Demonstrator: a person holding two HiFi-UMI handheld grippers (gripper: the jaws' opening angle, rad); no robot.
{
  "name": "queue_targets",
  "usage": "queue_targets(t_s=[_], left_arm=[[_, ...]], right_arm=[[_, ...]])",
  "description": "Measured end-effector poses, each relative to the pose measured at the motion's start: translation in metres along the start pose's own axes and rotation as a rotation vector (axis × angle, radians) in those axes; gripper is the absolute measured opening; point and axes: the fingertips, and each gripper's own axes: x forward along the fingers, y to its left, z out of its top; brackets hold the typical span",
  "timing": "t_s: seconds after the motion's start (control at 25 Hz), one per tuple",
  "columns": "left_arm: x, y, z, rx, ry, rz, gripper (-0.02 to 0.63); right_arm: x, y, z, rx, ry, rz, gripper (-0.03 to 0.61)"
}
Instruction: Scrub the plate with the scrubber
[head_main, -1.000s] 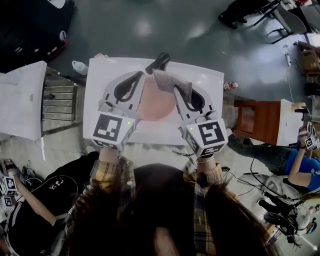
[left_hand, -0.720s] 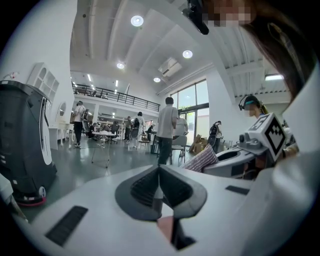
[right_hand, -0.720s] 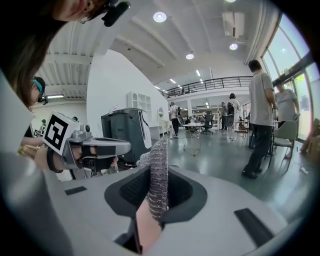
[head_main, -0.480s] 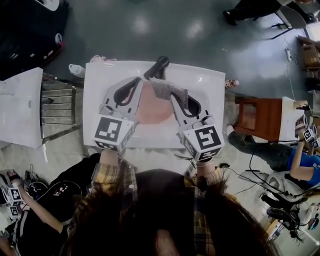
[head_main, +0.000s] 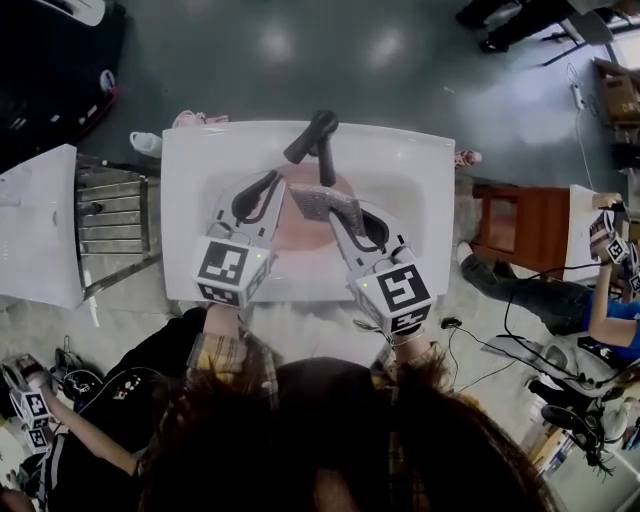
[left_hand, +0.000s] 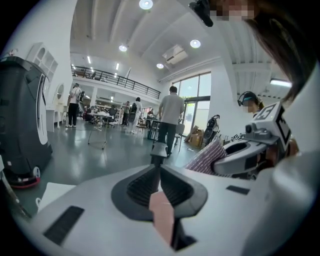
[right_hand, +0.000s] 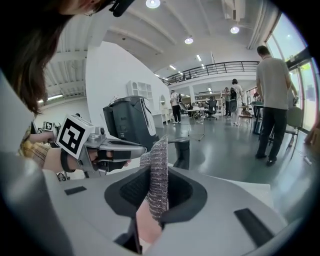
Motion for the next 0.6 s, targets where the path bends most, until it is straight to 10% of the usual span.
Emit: queue_targets(t_s=[0.6], left_arm=[[0.006, 0.012, -0.091, 0.014, 0.180, -0.001, 0.018]], right_arm=[[0.037, -0.003, -0.090, 0.203, 0.143, 0.058, 0.084]])
